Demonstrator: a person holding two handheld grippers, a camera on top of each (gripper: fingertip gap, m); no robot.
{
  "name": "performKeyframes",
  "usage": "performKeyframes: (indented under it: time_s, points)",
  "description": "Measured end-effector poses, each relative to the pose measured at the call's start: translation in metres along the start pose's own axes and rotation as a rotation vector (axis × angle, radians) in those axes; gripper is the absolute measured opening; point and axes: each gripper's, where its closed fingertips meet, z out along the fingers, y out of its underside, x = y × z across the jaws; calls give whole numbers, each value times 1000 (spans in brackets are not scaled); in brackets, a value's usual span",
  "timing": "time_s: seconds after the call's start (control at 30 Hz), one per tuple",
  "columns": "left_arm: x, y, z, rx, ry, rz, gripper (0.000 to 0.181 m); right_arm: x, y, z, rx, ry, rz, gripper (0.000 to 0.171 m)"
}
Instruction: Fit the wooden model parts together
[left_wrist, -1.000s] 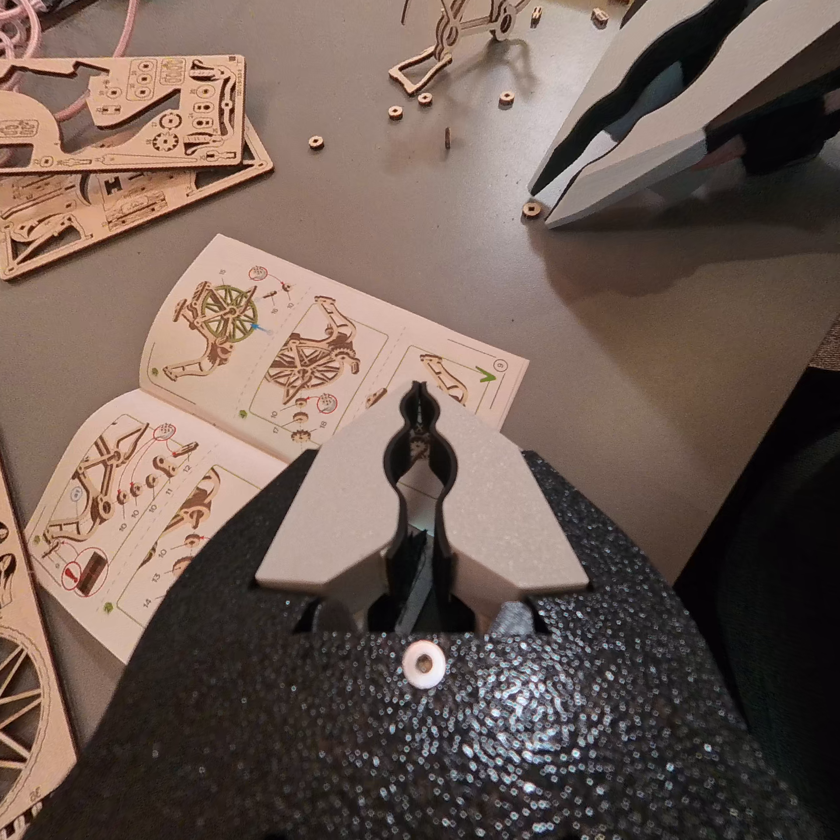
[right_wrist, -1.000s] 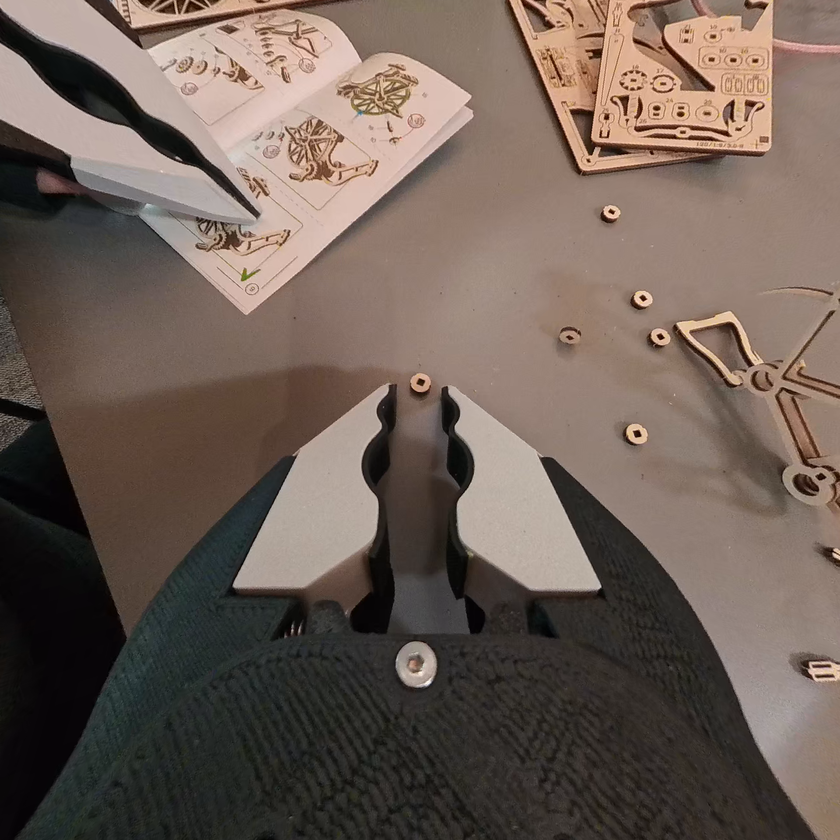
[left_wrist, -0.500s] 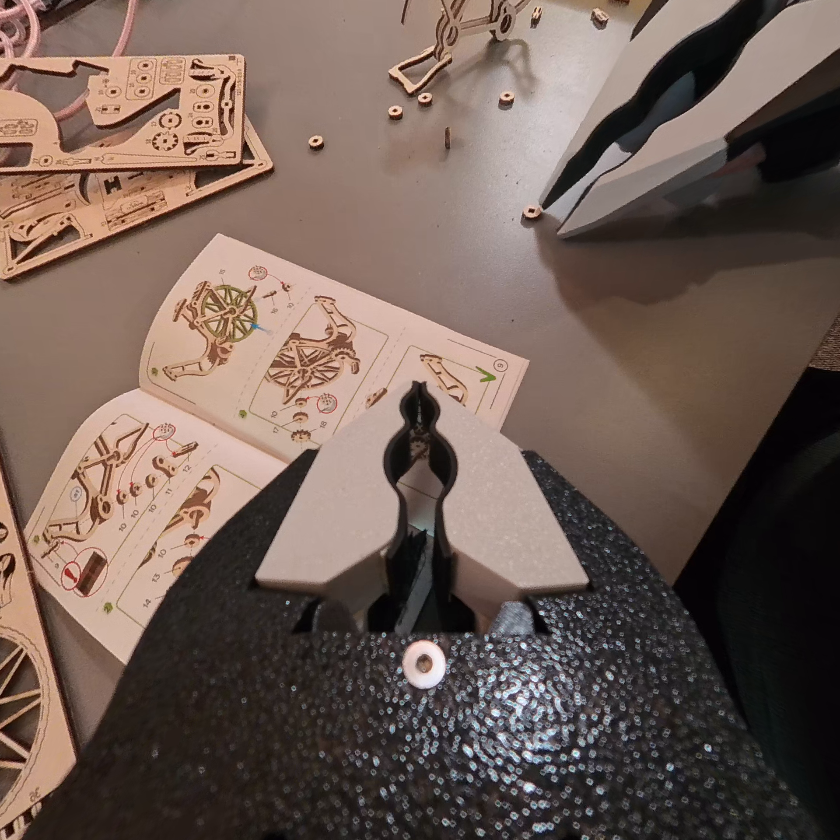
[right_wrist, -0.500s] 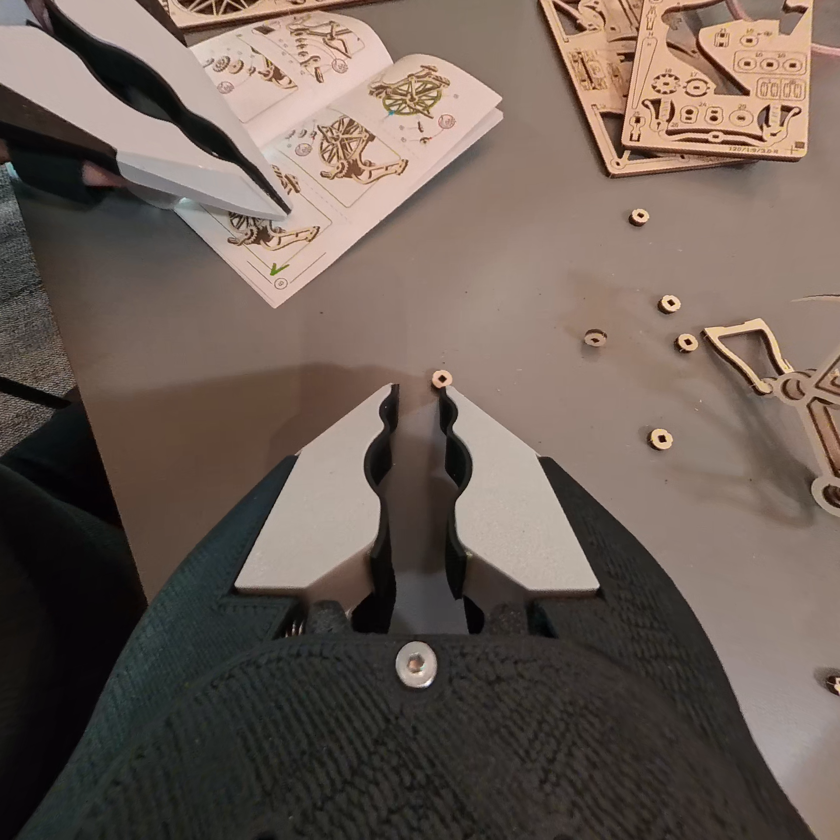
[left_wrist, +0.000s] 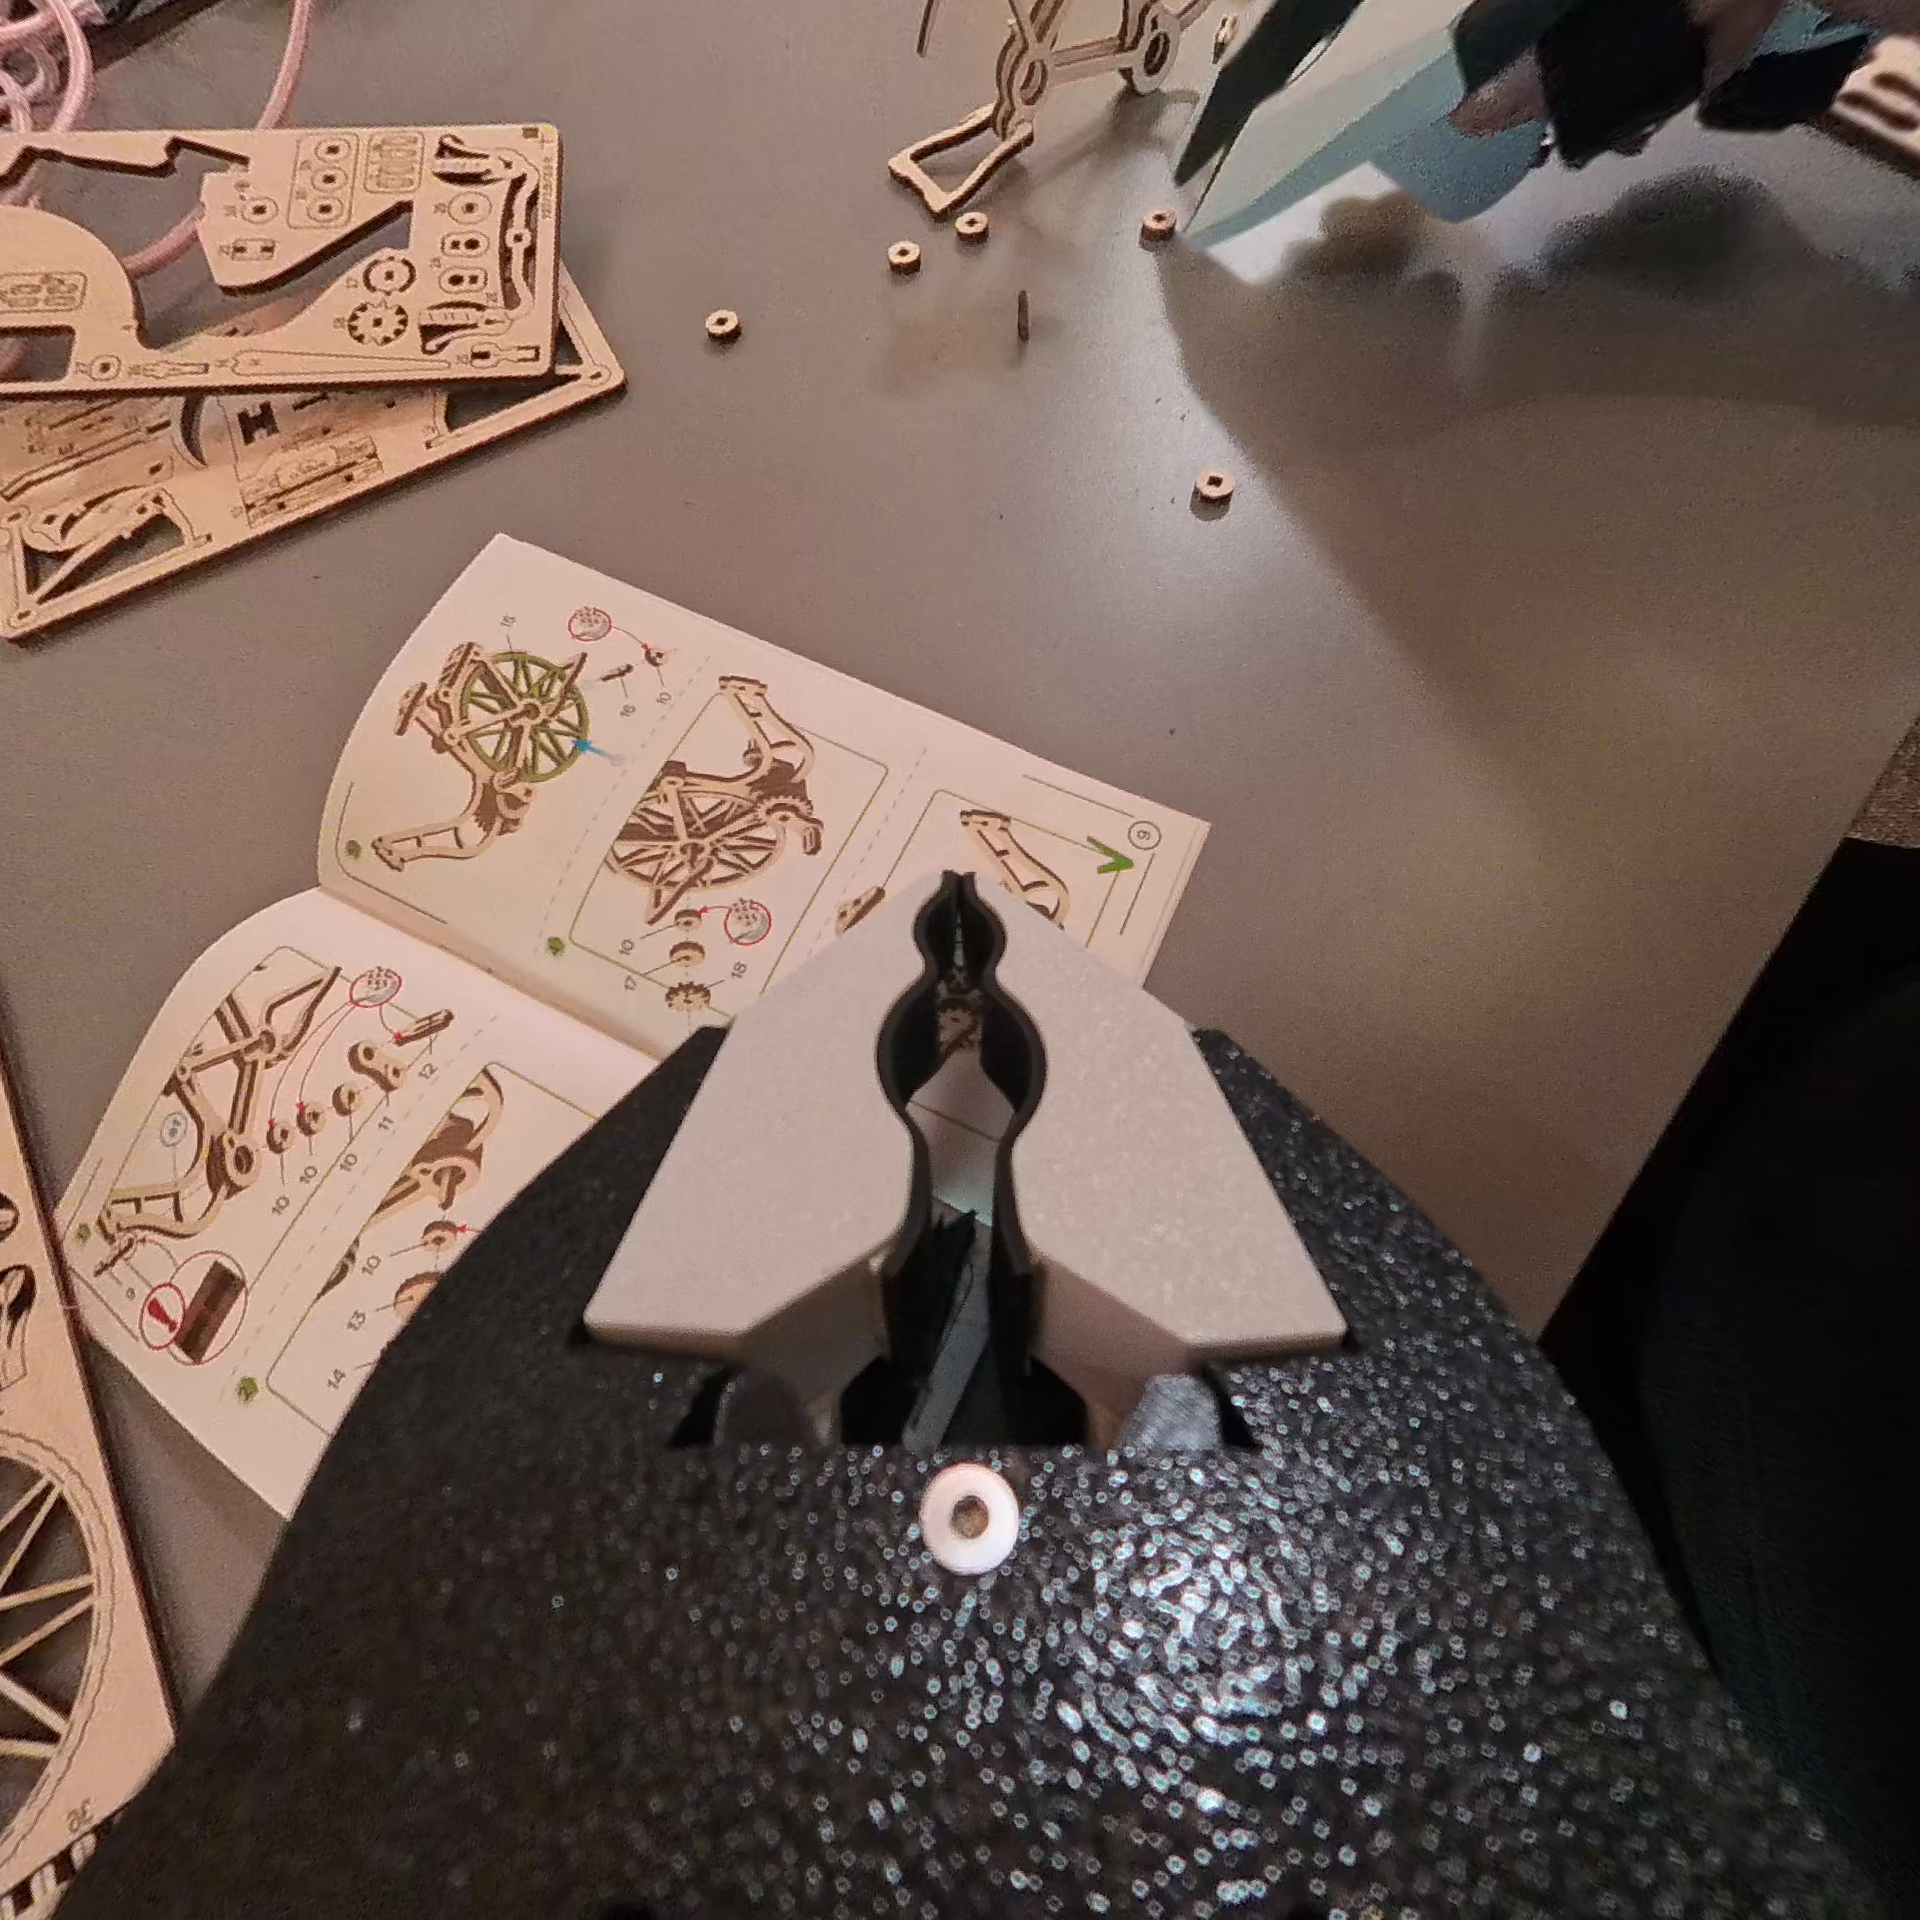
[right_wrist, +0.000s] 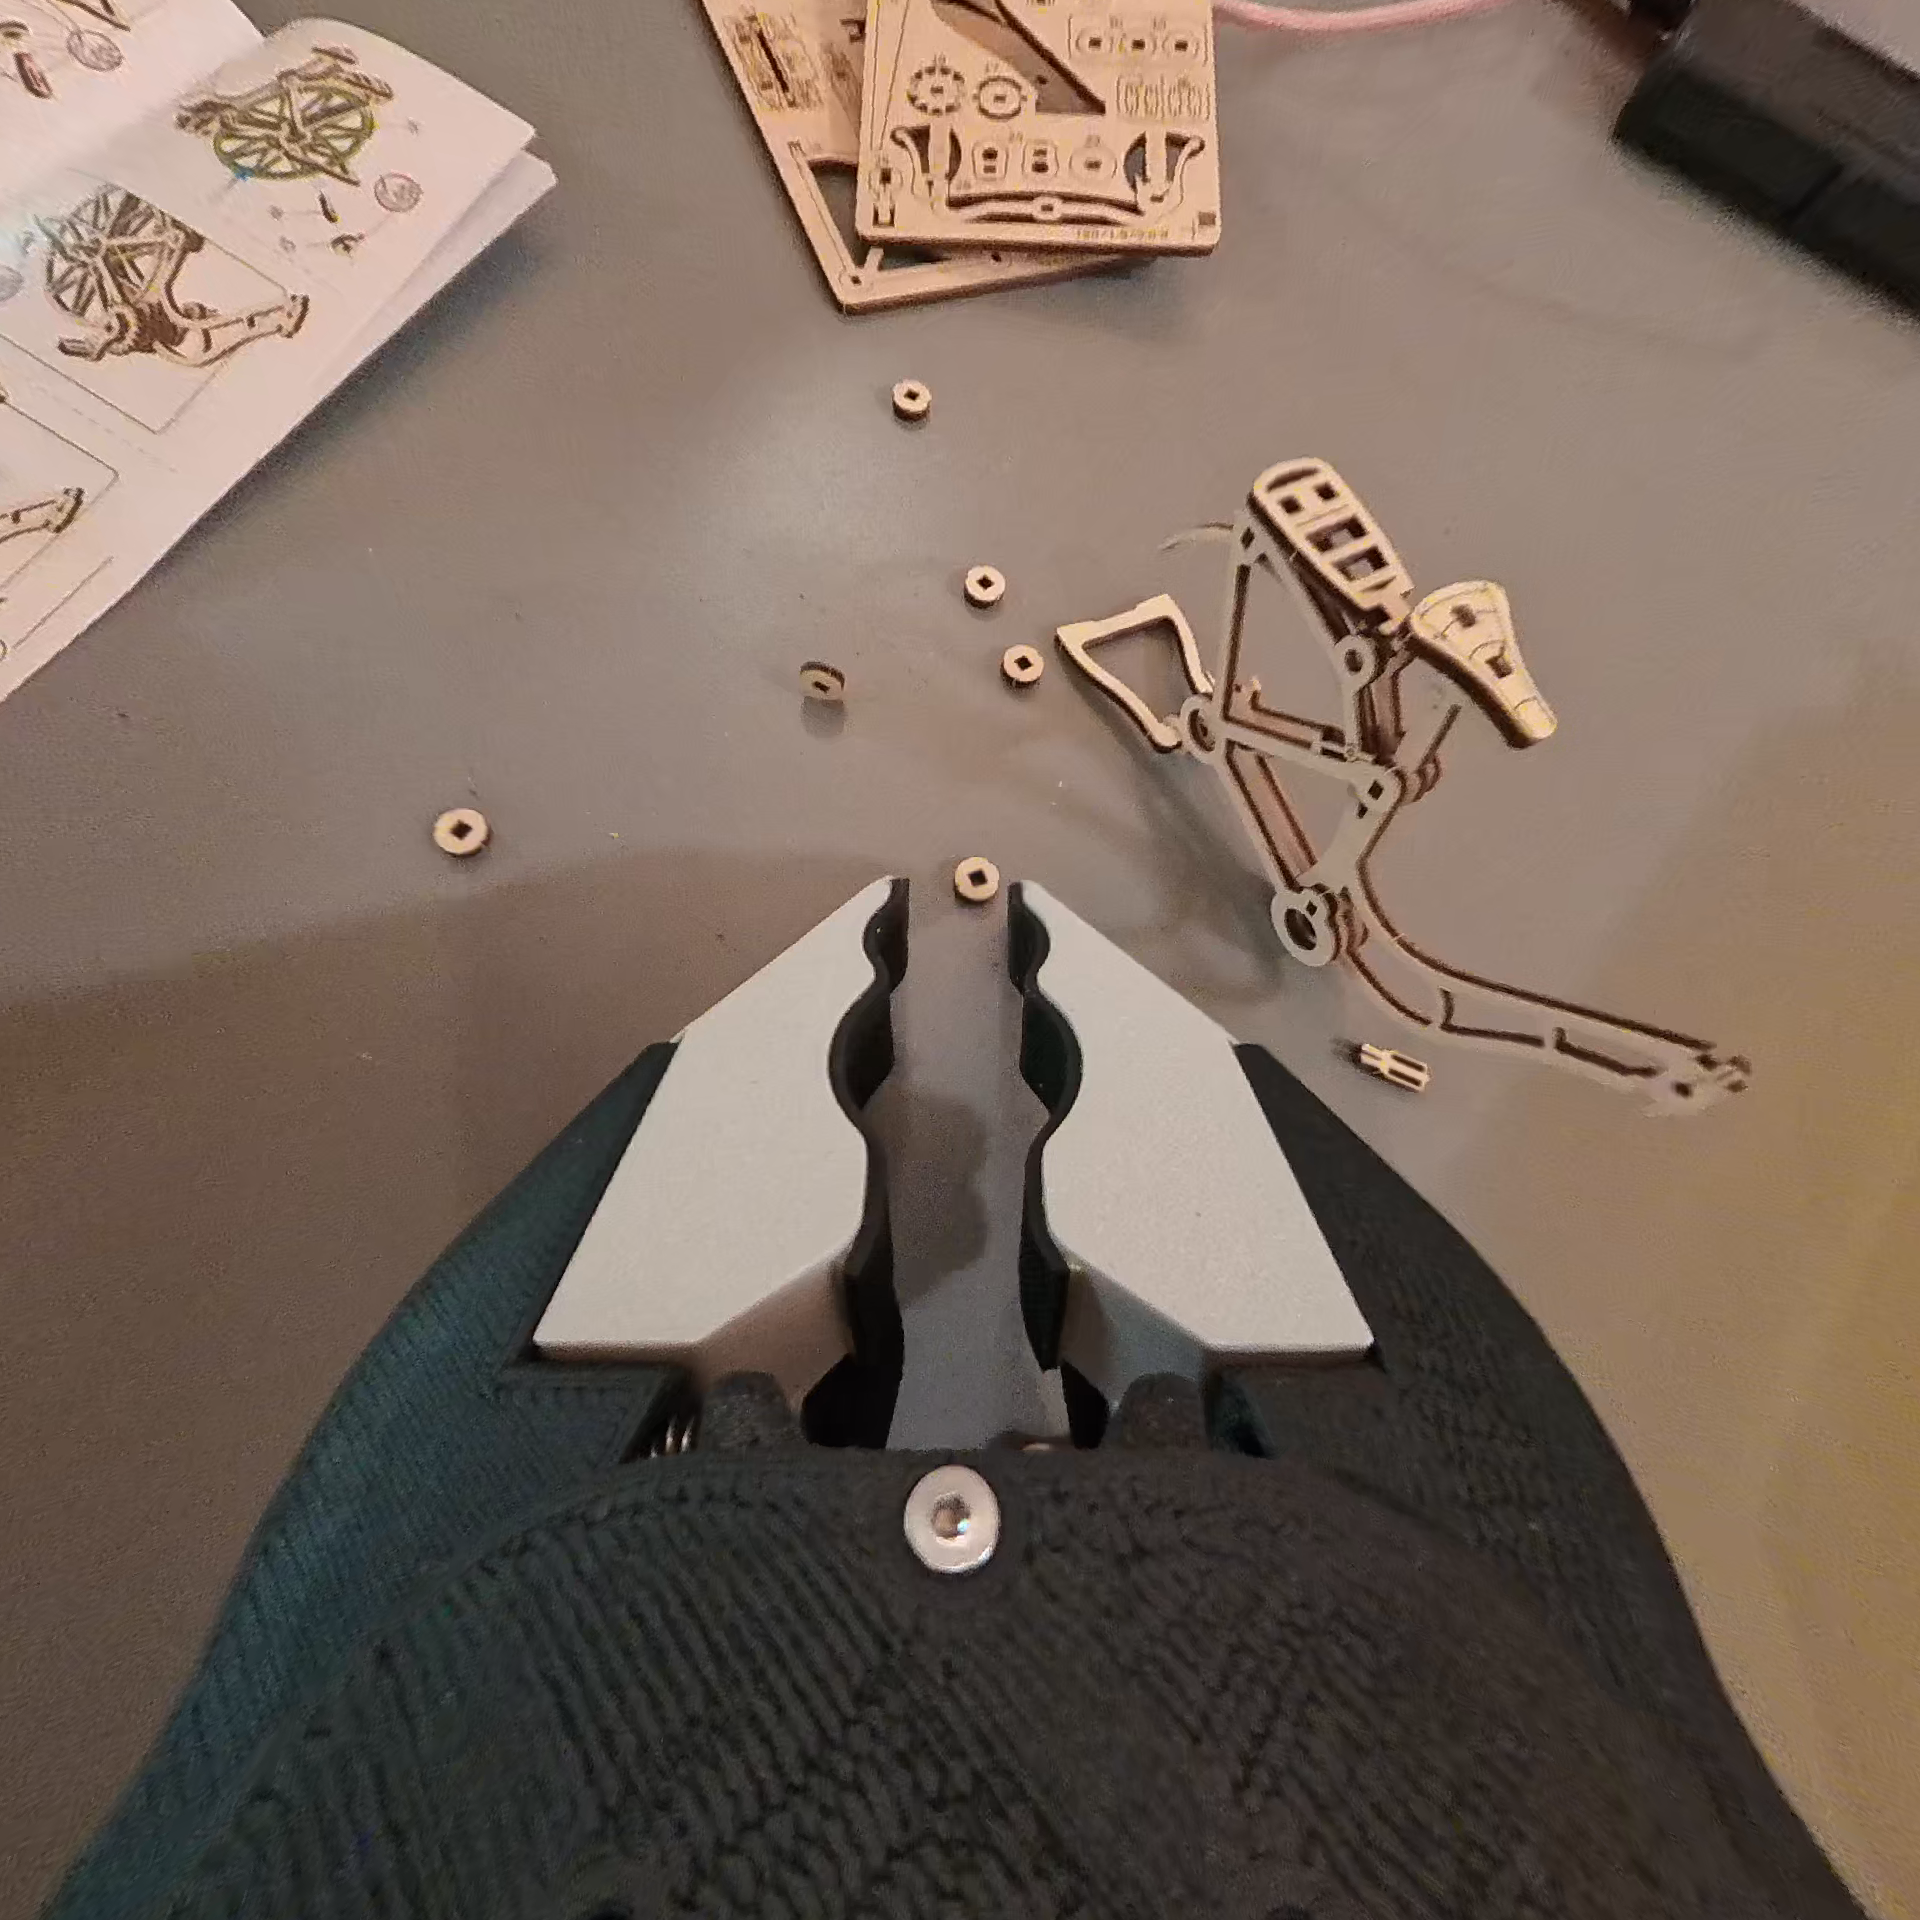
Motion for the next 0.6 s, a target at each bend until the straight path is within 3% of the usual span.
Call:
performKeyframes:
  time_s: [0.6]
  points:
    - [0,0,0,-1,4,-6,0,-13,-6,4,55,-62,-39,7]
